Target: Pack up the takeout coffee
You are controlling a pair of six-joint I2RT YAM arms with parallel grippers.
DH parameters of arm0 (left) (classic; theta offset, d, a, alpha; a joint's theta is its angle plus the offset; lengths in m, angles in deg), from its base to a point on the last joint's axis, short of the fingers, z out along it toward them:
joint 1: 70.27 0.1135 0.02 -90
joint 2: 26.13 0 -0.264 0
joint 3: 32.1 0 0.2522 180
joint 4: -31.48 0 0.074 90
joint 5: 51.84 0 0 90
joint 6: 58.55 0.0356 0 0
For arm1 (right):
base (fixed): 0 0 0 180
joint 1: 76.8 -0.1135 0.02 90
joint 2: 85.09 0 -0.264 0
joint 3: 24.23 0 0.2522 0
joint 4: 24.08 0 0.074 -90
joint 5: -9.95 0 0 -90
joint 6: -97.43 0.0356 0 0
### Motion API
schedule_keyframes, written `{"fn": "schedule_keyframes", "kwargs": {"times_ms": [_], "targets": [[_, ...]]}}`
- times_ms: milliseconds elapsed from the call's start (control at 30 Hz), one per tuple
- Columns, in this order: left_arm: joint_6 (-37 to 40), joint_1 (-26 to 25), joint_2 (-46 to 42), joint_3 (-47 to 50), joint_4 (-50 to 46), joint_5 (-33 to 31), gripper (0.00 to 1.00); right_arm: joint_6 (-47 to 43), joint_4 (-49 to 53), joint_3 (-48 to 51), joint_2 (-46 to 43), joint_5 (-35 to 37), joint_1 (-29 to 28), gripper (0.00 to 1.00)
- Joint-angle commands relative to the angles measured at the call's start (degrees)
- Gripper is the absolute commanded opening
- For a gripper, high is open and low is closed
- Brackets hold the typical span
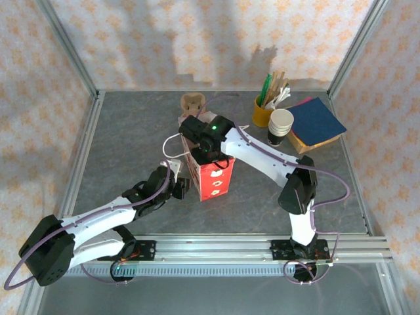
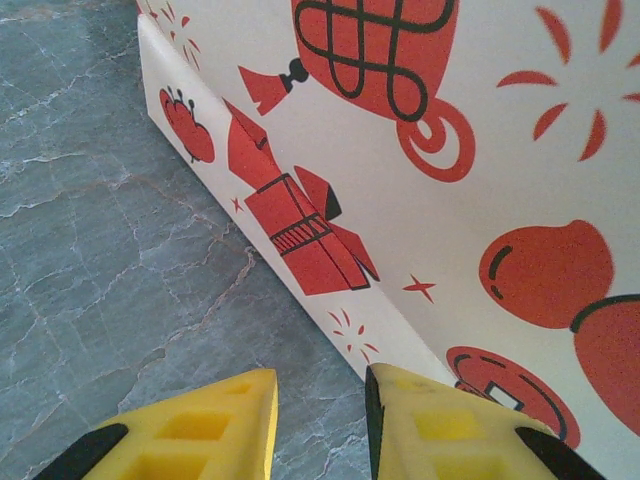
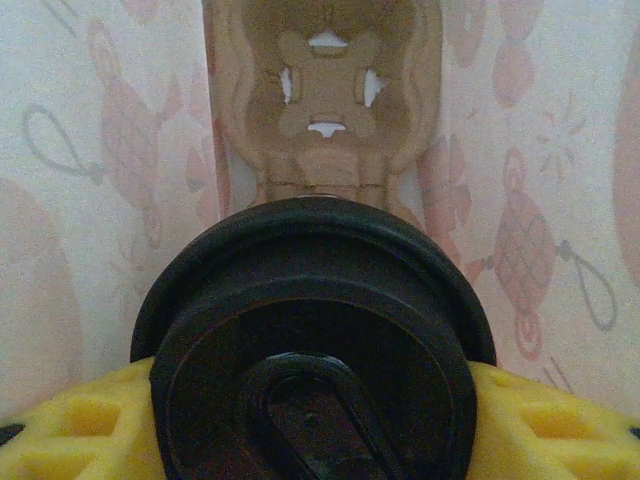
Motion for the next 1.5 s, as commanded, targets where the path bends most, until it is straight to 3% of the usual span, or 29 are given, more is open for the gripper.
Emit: {"fn": "schedule_keyframes", "kwargs": {"times_ms": [0,1467], "targets": [[0.30,-0.51,-0.48,0.00,0.38,-1.00,0.32,0.26,0.06,1.09,-0.84,0.61,0.19,0.50],[0.41,-0.52,-0.40,-0.35,0.60,-1.09,0.32,-0.08,-0.07,1.38,0.07,0.44,0.23,0.50]]}}
